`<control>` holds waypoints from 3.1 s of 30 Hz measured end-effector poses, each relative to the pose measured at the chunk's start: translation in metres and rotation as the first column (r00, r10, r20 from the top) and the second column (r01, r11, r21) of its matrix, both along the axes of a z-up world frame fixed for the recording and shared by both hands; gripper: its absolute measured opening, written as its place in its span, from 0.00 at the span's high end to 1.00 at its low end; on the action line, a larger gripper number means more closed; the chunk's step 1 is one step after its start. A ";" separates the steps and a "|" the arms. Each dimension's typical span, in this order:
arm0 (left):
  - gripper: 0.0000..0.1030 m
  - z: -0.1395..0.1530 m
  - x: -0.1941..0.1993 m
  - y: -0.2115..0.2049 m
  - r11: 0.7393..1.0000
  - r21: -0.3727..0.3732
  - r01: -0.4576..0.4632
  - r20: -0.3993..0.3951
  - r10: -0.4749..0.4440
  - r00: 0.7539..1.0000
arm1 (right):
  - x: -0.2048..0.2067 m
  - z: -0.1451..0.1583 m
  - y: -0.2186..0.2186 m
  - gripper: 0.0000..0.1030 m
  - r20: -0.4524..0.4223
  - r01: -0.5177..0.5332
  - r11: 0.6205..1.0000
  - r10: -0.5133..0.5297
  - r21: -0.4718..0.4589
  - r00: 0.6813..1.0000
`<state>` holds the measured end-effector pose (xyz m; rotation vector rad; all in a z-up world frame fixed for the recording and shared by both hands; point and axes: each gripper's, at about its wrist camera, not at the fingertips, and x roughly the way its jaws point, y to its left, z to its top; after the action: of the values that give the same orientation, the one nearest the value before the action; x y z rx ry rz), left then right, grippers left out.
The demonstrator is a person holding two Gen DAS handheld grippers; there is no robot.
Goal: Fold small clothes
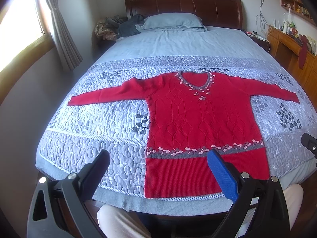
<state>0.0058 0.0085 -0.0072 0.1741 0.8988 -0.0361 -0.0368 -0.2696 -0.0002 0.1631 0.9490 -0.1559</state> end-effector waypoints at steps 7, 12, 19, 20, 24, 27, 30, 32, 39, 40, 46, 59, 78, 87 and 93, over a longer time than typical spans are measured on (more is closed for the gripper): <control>0.04 0.000 0.001 0.000 1.000 0.001 0.000 -0.001 0.000 1.000 | 0.001 -0.001 0.000 0.03 0.000 0.001 1.000 -0.001 0.001 1.000; 0.04 -0.001 0.002 -0.001 1.000 0.002 -0.001 -0.004 0.001 1.000 | 0.001 -0.002 -0.001 0.03 -0.003 0.000 1.000 0.000 0.002 1.000; 0.04 -0.001 0.004 -0.002 1.000 0.005 0.002 -0.003 -0.002 1.000 | 0.003 -0.002 -0.002 0.03 -0.002 0.000 1.000 0.000 0.002 1.000; 0.04 -0.002 0.004 -0.002 1.000 0.006 0.003 -0.003 -0.003 1.000 | 0.003 -0.002 -0.002 0.03 -0.002 0.001 1.000 -0.001 0.002 1.000; 0.04 -0.001 0.006 -0.003 1.000 0.008 0.004 -0.003 -0.004 1.000 | 0.003 -0.002 -0.002 0.03 -0.002 0.000 1.000 0.000 0.003 1.000; 0.04 -0.001 0.007 -0.004 1.000 0.009 0.004 -0.004 -0.004 1.000 | 0.004 -0.001 -0.003 0.03 -0.001 0.000 1.000 0.000 0.003 1.000; 0.04 -0.001 0.007 -0.004 1.000 0.010 0.003 -0.003 -0.003 1.000 | 0.004 -0.001 -0.004 0.03 -0.001 0.001 1.000 -0.001 0.002 1.000; 0.04 -0.002 0.008 -0.004 1.000 0.012 0.004 -0.004 -0.004 1.000 | 0.006 -0.001 -0.005 0.03 -0.001 0.003 1.000 -0.003 0.003 1.000; 0.04 -0.002 0.008 -0.005 1.000 0.013 0.004 -0.003 -0.004 1.000 | 0.009 0.000 -0.008 0.03 0.002 0.005 1.000 -0.005 0.002 1.000; 0.04 -0.002 0.008 -0.005 1.000 0.013 0.004 -0.003 -0.003 1.000 | 0.009 0.000 -0.008 0.03 0.002 0.005 1.000 -0.005 0.002 1.000; 0.04 -0.003 0.009 -0.005 1.000 0.016 0.003 -0.006 -0.003 1.000 | 0.008 -0.001 -0.008 0.03 0.003 0.006 1.000 -0.006 0.002 1.000; 0.04 -0.015 0.024 -0.017 1.000 0.027 0.003 -0.034 -0.002 0.999 | 0.017 -0.019 -0.023 0.03 -0.018 0.000 0.999 0.001 0.037 1.000; 0.04 -0.072 0.200 -0.180 0.999 -0.040 0.012 -0.056 -0.015 0.998 | 0.184 -0.140 -0.464 0.03 -0.236 0.378 0.925 -0.359 0.038 0.903; 0.04 -0.111 0.246 -0.211 1.000 0.010 -0.012 -0.083 0.013 0.996 | 0.233 -0.209 -0.527 0.04 -0.308 0.392 0.905 -0.330 0.166 0.892; 0.04 -0.127 0.254 -0.197 0.998 0.045 -0.035 -0.100 0.039 0.994 | 0.241 -0.215 -0.545 0.49 -0.278 0.441 0.878 -0.383 0.188 0.881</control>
<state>0.2599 -0.1881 -0.1345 0.1967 1.0039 0.0093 0.2039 -0.8143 -0.2150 0.5929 1.1592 -0.4642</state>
